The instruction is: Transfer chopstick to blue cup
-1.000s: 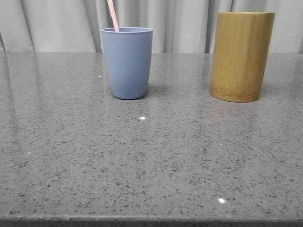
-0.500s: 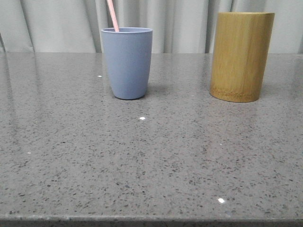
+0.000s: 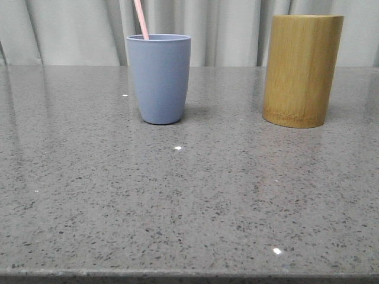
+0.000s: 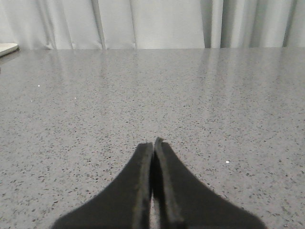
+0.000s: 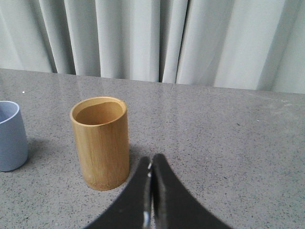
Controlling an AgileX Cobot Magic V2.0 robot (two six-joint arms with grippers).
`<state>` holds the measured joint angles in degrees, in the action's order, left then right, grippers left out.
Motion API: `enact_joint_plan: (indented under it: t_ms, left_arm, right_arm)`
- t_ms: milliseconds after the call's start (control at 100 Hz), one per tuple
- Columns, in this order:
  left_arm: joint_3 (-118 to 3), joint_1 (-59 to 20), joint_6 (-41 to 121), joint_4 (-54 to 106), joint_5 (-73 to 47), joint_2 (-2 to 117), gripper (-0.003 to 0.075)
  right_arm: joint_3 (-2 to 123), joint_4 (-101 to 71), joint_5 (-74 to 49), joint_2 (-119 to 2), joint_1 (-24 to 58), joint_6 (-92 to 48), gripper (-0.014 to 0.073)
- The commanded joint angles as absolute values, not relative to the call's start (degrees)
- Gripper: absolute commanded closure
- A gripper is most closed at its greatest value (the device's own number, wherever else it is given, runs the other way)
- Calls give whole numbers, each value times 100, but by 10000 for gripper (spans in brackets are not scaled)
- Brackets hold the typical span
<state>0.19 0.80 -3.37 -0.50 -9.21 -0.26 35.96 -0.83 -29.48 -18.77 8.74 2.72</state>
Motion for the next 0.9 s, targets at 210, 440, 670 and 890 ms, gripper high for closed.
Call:
enact_joint_plan:
  t_ms: [210,440,670,890]
  left_arm:
    - [63,105,-330,0,-460,-226,739]
    - [63,105,-330,0,-460,-226,739]
    - [63,105,-330,0,-460,-226,739]
    - [63,105,-330,0,-460,-226,739]
  right_arm:
    - [3722,0,-2561,-1913,848,238,692]
    - [3722,0,-2561,-1913,848,238,692]
    - [3717,0,-2556,-1913,848,238,692]
    - [3394,0,-2369,-1907,848,238,692]
